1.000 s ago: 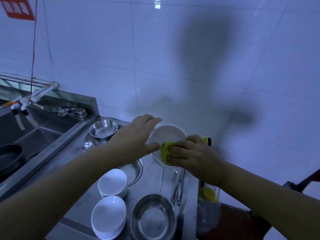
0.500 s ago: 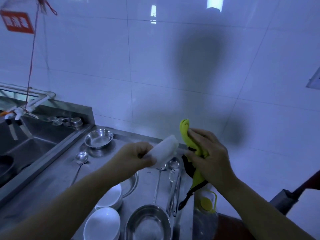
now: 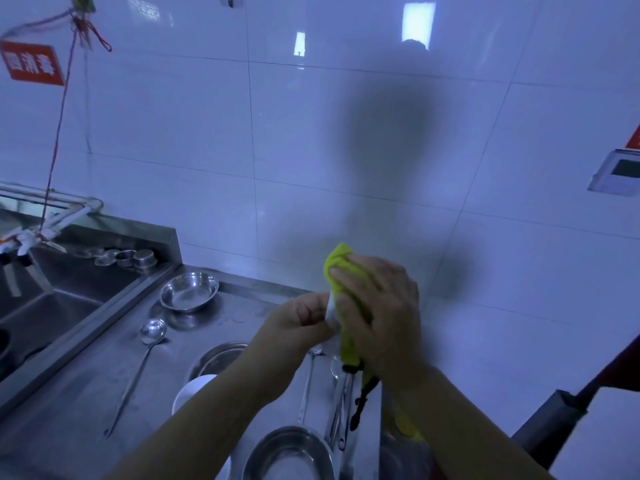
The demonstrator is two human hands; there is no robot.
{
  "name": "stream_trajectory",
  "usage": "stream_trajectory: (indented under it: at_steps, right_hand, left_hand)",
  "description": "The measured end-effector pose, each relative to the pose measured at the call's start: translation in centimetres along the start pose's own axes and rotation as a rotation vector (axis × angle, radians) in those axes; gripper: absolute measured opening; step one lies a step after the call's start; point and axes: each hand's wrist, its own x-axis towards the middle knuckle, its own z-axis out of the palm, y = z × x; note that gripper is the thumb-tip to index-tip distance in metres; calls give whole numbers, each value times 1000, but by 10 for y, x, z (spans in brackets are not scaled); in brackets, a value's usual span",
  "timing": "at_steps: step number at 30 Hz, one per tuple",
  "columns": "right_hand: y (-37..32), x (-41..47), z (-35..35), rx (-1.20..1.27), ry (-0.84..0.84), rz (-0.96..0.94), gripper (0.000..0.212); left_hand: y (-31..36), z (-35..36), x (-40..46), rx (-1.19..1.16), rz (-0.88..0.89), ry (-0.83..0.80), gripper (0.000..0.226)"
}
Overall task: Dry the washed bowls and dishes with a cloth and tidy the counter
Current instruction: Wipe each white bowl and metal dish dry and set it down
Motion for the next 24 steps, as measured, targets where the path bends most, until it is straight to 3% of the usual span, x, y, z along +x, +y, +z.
stream_trajectory:
  at_steps: [3,6,9,14,16,20,24]
  right_hand:
    - [10,22,-8,453,-85,464,22]
    - [20,28,-10,665,-128,671,22]
    - [15,27,-9,605,-122,600,21]
    - [-9,15,-5,48,-63,126,33]
    - [-12,9,-1,-41,-42,37,32]
    - [-1,13,0,196,-8,180,33]
    - [13,16,9,661,-37,605,26]
  left_hand:
    - [4,2,-3,3,9,10,18]
    - [5,-1,-1,-39,-2,65,29]
    - [4,1,0,-124,-2,99,31]
    - [6,-1,4,-157,-25,152,30]
    - [8,-2,5,-131,-32,145,30]
    - [14,-5,5,-140,-27,141,25]
    - [13,-9,9,-242,12,192,21]
